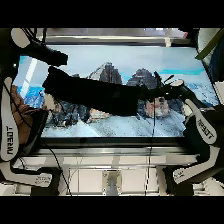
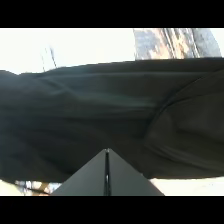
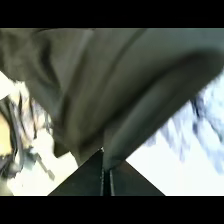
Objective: Fold the clothes and pants, and hang the long-sleeved shirts on hangers.
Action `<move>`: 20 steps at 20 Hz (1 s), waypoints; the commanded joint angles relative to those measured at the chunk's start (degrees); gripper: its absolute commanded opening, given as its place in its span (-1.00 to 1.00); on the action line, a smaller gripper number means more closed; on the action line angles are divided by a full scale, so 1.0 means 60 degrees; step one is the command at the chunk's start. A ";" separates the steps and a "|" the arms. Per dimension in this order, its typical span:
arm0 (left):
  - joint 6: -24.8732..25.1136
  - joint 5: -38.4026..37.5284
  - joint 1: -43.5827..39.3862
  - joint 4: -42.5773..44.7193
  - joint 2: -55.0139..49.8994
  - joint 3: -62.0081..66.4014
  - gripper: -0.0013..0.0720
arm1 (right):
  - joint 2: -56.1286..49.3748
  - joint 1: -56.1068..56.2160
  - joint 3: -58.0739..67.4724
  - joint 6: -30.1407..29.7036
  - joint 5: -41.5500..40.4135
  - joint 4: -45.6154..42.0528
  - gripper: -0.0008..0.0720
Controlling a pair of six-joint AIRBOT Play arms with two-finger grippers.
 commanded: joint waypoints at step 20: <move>0.0033 0.1351 -0.4932 -0.0754 -0.4080 -0.0007 -0.94 | 0.2521 -0.0051 0.2539 0.4036 0.2856 -0.1381 -0.96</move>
